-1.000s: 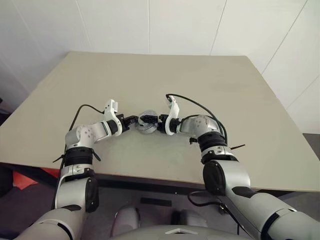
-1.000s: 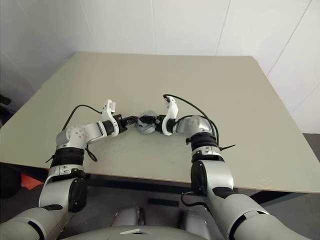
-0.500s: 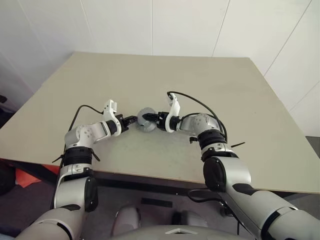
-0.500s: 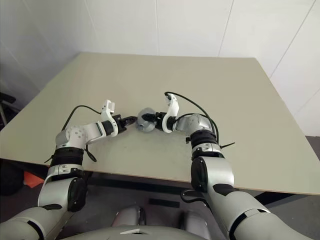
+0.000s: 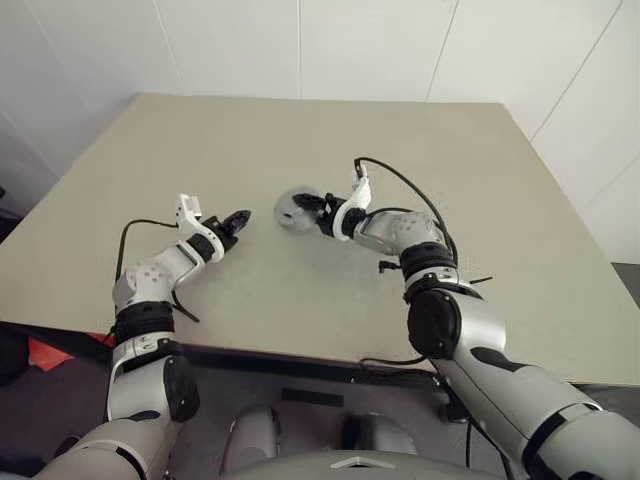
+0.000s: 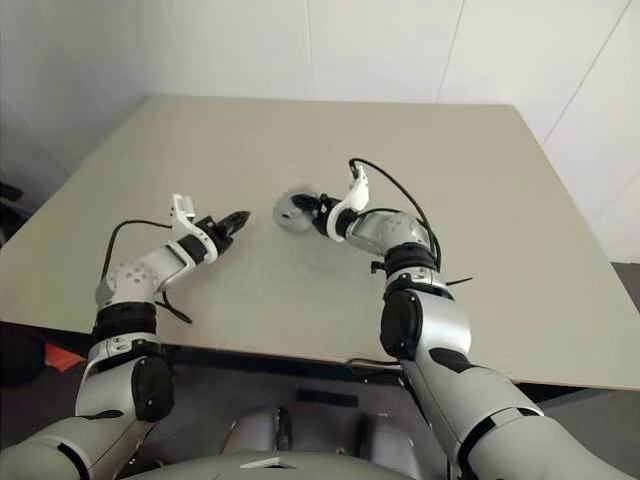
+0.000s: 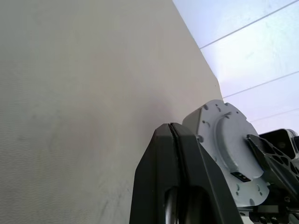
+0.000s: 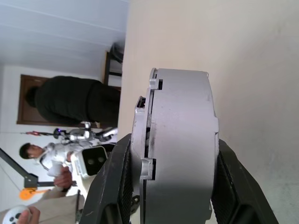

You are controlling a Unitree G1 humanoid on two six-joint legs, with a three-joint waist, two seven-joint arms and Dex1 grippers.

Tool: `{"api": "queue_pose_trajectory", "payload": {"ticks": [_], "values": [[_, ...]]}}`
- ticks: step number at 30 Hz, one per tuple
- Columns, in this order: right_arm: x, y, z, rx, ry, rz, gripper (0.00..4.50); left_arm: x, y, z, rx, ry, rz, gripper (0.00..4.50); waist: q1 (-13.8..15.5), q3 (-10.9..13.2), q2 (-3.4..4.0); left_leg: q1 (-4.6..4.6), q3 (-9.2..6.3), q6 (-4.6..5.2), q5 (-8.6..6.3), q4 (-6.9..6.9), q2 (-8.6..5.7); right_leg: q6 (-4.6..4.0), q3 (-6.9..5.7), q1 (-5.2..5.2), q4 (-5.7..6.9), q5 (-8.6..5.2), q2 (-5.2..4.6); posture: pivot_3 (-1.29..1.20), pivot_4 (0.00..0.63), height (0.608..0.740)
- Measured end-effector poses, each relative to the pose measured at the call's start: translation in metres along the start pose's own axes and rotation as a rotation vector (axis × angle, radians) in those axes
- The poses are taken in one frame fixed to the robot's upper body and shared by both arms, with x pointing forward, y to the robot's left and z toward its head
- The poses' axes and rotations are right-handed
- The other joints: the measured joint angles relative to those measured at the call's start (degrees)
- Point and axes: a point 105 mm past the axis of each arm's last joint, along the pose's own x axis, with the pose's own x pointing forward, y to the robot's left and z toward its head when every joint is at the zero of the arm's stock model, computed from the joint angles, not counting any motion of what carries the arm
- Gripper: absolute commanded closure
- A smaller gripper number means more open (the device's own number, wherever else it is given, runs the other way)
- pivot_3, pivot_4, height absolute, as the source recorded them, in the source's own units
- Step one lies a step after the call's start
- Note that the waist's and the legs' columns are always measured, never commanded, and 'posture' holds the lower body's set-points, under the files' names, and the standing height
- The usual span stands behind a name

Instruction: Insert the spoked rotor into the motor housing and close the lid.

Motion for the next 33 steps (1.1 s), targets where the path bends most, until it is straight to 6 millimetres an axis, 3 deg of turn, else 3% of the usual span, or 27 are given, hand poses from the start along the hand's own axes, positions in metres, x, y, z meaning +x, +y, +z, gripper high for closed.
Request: {"api": "queue_pose_trajectory", "payload": {"ticks": [2,6,15,21,27,33], "values": [[0.000,0.002,0.002,0.025,-0.009,0.012,2.37,-0.005,0.003,0.009,-0.040,-0.055,-0.001,3.94,-0.05,0.00,0.00,-0.19,0.01,0.02,-0.01,0.03,0.00,0.00,0.00,-0.20,0.04,0.00,-0.01,0.00,0.000,0.740],[0.001,0.011,0.004,0.054,-0.007,0.038,2.37,-0.015,0.010,0.019,-0.110,-0.120,0.002,2.76,0.07,0.00,0.00,-0.21,0.02,0.07,-0.04,0.16,0.03,-0.01,-0.01,-0.21,0.16,-0.01,-0.02,0.00,0.000,0.740],[0.001,0.039,0.004,0.082,0.033,0.118,2.37,-0.012,0.000,-0.001,-0.229,-0.052,-0.086,0.03,1.11,0.01,-0.01,-0.18,0.02,-0.13,-0.14,0.86,0.11,-0.24,0.07,-0.13,0.62,-0.15,-0.04,0.00,0.000,0.740],[0.000,0.058,-0.010,0.056,0.105,0.178,2.37,-0.013,-0.029,-0.015,-0.424,0.039,-0.293,0.03,1.33,0.02,-0.02,-0.04,-0.04,-0.26,-0.06,0.86,0.12,-0.23,0.08,-0.06,0.79,-0.15,-0.02,0.00,0.000,0.740],[0.000,0.047,-0.023,0.067,0.147,0.142,2.37,-0.013,-0.051,-0.020,-0.474,0.106,-0.406,0.03,1.49,0.02,-0.02,-0.05,-0.08,-0.27,-0.06,0.86,0.08,0.01,0.08,-0.02,0.76,-0.01,-0.02,0.00,0.000,0.740],[-0.002,0.049,-0.017,0.050,0.126,0.142,2.37,-0.013,-0.055,-0.020,-0.491,0.109,-0.430,0.03,1.48,0.02,-0.02,-0.05,-0.10,-0.28,-0.06,0.85,0.07,0.06,0.08,-0.02,0.74,0.00,-0.02,0.00,0.000,0.740]]}}
